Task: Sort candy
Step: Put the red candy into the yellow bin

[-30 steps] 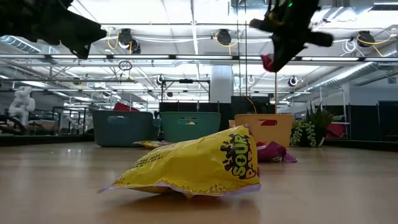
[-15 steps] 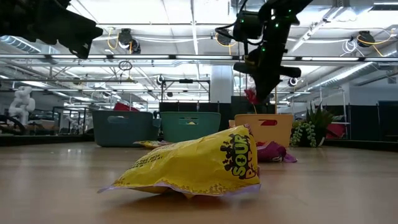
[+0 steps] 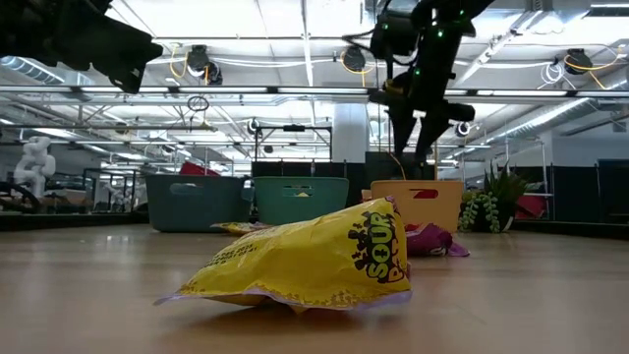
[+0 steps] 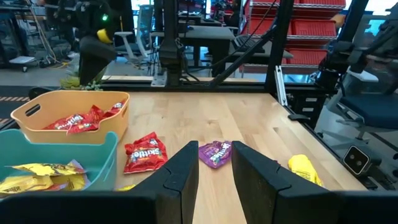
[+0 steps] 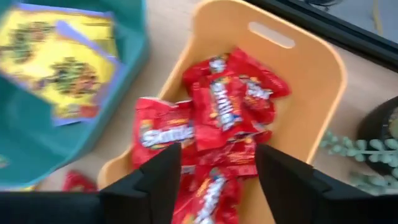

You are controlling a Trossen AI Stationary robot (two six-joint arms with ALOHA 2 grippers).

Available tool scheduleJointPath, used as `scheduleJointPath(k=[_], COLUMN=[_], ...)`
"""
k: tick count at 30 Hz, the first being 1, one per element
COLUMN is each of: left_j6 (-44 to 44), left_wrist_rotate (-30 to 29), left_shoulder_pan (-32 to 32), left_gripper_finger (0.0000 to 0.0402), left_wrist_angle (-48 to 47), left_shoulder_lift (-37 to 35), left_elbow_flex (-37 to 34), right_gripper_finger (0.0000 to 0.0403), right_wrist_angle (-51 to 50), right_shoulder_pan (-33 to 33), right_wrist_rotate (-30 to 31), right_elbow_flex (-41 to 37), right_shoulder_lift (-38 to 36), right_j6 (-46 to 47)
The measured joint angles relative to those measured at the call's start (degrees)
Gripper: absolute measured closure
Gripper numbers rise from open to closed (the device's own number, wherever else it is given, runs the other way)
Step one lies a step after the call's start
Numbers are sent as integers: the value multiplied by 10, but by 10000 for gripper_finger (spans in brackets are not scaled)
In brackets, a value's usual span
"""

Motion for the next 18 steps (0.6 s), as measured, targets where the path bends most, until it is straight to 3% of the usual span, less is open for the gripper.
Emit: scheduleJointPath(k=[14, 18], left_j6=[1, 5], left_wrist_rotate=[-1, -5], left_shoulder_pan=[0, 0], left_gripper_finger=[297, 297], left_wrist_angle=[-2, -2], left_shoulder_lift=[0, 0], left_elbow_flex=[0, 0], right_gripper_finger=[190, 190], right_wrist_angle=[63, 93], right_shoulder_pan=[158, 196], right_wrist_rotate=[-8, 27], right_elbow_flex=[0, 0], right_shoulder_lift=[-30, -30], right_j6=[117, 153])
